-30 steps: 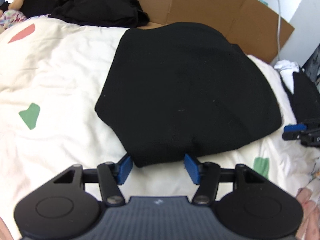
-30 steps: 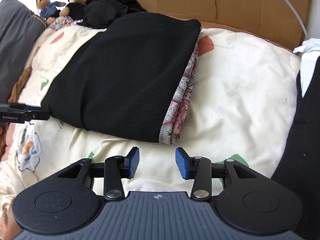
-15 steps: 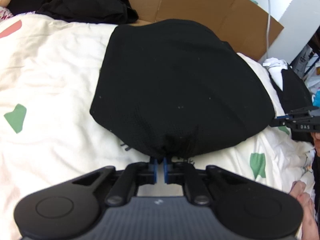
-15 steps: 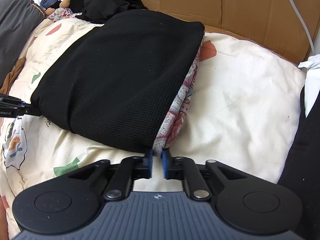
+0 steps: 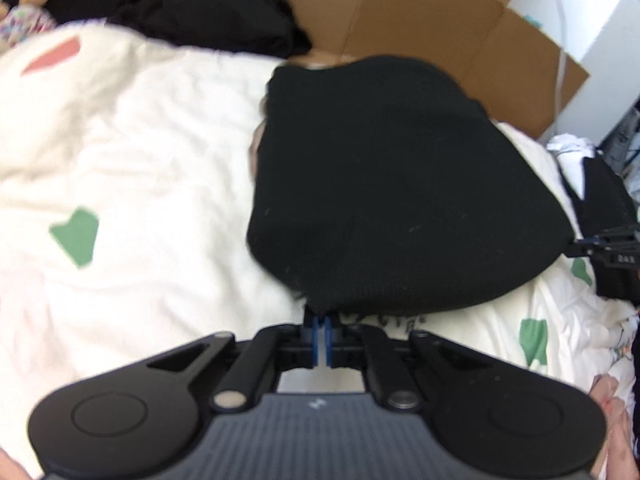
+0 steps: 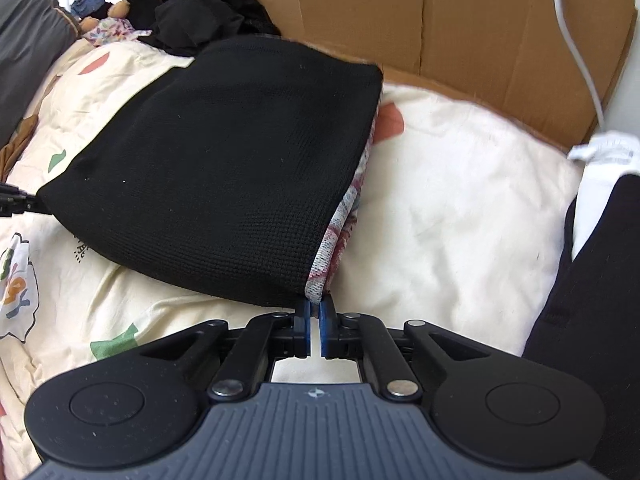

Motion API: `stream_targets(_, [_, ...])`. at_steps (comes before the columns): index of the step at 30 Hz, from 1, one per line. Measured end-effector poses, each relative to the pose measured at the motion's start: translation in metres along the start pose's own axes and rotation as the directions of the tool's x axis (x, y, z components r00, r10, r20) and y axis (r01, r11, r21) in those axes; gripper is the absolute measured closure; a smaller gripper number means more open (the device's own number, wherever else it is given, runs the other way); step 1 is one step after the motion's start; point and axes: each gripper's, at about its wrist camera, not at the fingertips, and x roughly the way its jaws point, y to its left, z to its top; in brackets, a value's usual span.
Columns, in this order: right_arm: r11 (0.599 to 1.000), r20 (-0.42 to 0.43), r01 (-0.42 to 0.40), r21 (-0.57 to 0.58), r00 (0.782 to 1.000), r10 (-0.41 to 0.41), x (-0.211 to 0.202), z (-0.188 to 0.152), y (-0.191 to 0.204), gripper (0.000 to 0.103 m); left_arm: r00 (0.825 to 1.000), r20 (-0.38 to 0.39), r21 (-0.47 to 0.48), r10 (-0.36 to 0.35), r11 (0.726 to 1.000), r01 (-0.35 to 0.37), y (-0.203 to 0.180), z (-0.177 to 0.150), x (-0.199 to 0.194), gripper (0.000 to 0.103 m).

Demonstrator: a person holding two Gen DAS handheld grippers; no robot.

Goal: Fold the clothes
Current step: 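Pinch the folded edge of the black shorts with both grippers, then open both grippers and reposition them along the shorts' folded edge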

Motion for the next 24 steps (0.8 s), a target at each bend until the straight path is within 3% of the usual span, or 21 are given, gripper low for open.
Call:
stream_targets(3, [1.0,-0.013,0.0,0.026,1.0,0.0,0.001,-0.007,-0.003,0.089,1.0,0.007,-0.031,0.028,0.999,-0.028,0.009,-0.004,-0.005,0.095])
stream_targets(5, [0.999,-0.018,0.014,0.03,1.0,-0.014,0.0,-0.012,-0.004,0.084,1.0,0.022,-0.092,0.005,0.996,-0.003,0.016,-0.005,-0.011,0.094])
stream_targets(9, [0.997,-0.013,-0.011,0.076,1.0,0.012,-0.005,-0.022,-0.009,0.074,0.998,0.06,-0.165,-0.038,0.985,0.047,0.017,-0.008,-0.022,0.078])
stream_targets(11, [0.994,-0.005,-0.032,0.101,0.999,0.033,-0.007,-0.023,-0.011,0.07,0.995,0.077,-0.191,-0.059,0.979,0.073,0.015,-0.006,-0.028,0.076])
stream_targets(15, [0.981,0.036,-0.1,0.168,0.995,0.096,-0.015,-0.024,-0.013,0.066,0.989,0.118,-0.256,-0.087,0.96,0.115,0.011,-0.001,-0.032,0.075])
stream_targets(18, [0.967,0.054,-0.142,0.21,0.99,0.134,-0.017,-0.025,-0.015,0.065,0.984,0.155,-0.271,-0.084,0.954,0.124,0.011,0.002,-0.044,0.068])
stream_targets(24, [0.948,0.053,-0.178,0.264,0.984,0.17,-0.009,-0.024,-0.018,0.065,0.986,0.131,-0.281,-0.104,0.95,0.137,0.009,0.006,-0.032,0.063])
